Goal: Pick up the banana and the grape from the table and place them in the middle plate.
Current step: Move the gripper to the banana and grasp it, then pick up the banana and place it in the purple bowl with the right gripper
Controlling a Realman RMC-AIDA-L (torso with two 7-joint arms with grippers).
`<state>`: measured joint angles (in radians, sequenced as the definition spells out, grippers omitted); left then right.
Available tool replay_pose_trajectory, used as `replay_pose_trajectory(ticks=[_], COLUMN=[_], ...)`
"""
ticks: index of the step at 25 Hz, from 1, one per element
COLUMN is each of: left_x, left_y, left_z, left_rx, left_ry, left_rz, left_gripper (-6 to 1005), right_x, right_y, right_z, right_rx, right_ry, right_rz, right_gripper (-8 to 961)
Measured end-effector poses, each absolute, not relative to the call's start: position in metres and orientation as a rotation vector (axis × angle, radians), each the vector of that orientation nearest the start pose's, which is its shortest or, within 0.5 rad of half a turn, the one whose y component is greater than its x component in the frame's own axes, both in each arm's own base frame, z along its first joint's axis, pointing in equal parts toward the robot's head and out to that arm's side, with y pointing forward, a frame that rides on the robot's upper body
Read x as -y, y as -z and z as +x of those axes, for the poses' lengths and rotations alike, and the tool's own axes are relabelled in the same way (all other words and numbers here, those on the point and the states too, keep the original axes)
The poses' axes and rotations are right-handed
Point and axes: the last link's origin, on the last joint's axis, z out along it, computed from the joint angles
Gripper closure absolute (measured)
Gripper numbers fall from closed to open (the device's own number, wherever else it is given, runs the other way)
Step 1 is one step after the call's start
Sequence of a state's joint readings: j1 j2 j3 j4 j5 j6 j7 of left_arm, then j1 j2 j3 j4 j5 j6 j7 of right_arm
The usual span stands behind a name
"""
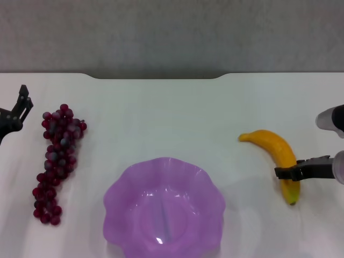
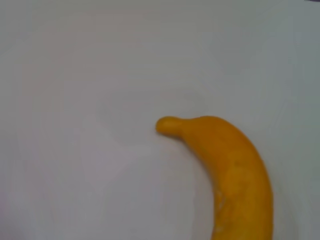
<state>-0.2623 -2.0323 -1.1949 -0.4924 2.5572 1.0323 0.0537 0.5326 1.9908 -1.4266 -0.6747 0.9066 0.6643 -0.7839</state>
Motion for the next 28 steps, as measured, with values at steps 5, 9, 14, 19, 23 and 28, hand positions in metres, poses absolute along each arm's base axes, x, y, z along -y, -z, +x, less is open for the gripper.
replay_pose_trajectory(ticks=[5, 9, 14, 19, 23, 28], left_x=[-0.3303, -0.3303, -0.3303, -0.3303, -0.3304, -0.3305], left_y=[-0.0196, -0.0196, -0.0196, -0.0196, -0.0198, -0.0199], left_z=[-0.3264, -0.3264, -0.3264, -0.3265, -0.3269, -0.3271], left_rx=[0.441, 0.441, 0.441, 0.441, 0.442, 0.442], left_ry=[0.631, 0.631, 0.631, 0.631, 0.629, 0.628], left_rz=[-1.483, -1.483, -1.483, -1.483, -1.484, -1.484], left_gripper=[114, 114, 114, 115, 115, 115], right_x=[-0.3870, -0.3871, -0.3869, -0.3880, -0.3884, -0.3903], right_y=[0.0223, 0.0222, 0.0224, 0.0193, 0.0158, 0.0142], right_z=[0.3255, 0.3254, 0.3257, 0.3280, 0.3304, 0.3299], right_rx=[-1.135, -1.134, -1.136, -1.153, -1.166, -1.153], right_ry=[0.123, 0.123, 0.124, 0.115, 0.101, 0.095], right_rz=[-2.157, -2.157, -2.157, -2.139, -2.120, -2.112], right_gripper=[262, 366, 450, 457, 457, 458])
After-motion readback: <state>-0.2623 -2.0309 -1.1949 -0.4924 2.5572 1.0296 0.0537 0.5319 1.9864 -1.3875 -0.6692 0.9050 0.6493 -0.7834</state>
